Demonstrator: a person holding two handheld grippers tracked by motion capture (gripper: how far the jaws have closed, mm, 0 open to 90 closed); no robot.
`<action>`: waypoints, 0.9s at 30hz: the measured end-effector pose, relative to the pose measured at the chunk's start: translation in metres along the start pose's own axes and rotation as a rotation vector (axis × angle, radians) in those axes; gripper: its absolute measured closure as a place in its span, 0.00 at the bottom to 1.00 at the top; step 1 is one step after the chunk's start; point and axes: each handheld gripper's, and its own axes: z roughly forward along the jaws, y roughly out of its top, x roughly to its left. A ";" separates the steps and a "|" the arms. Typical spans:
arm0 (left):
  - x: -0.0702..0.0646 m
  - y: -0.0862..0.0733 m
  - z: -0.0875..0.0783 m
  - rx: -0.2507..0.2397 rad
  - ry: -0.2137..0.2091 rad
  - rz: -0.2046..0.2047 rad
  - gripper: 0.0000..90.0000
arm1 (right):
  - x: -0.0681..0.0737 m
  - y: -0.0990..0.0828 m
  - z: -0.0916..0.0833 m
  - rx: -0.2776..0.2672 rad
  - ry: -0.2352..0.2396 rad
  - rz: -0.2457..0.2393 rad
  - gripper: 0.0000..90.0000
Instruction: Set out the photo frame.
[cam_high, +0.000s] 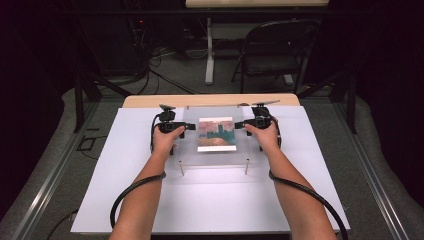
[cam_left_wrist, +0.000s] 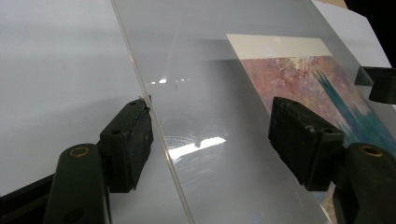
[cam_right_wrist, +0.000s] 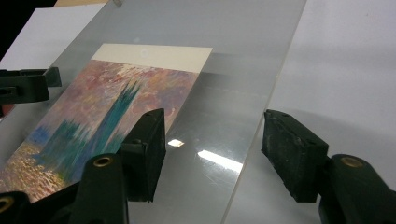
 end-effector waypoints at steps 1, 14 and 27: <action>0.000 0.000 0.000 0.003 0.000 -0.002 0.34 | 0.000 0.000 0.000 -0.003 0.000 0.003 0.43; -0.002 0.002 0.002 0.024 -0.010 -0.022 0.32 | 0.001 0.001 0.004 0.014 0.013 0.035 0.41; -0.004 0.003 0.001 0.022 0.006 -0.038 0.35 | 0.003 0.002 0.003 0.011 -0.006 0.028 0.42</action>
